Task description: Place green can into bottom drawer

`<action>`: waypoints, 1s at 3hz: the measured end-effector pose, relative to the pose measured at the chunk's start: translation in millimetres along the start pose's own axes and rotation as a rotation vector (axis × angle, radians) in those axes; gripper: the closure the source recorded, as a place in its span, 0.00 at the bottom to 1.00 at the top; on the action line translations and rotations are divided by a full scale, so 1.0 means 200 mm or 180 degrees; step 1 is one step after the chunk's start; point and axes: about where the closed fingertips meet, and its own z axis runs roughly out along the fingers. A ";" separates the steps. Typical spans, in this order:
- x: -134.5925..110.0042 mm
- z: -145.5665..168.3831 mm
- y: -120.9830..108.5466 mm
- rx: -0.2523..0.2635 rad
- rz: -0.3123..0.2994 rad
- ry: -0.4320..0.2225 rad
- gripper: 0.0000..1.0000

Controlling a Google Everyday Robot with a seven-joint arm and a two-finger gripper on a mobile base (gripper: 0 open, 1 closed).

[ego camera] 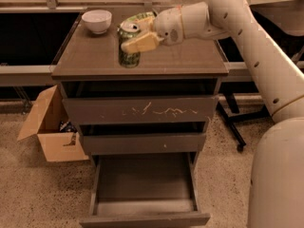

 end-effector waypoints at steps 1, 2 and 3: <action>0.01 0.04 0.25 -0.0196 -0.0076 0.0111 1.00; 0.09 0.11 0.48 -0.0357 -0.0105 0.0253 1.00; 0.21 0.16 0.64 -0.0387 -0.0089 0.0295 1.00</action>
Offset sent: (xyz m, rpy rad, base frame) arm -0.1455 0.0270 -0.0677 -0.1593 0.0188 0.1551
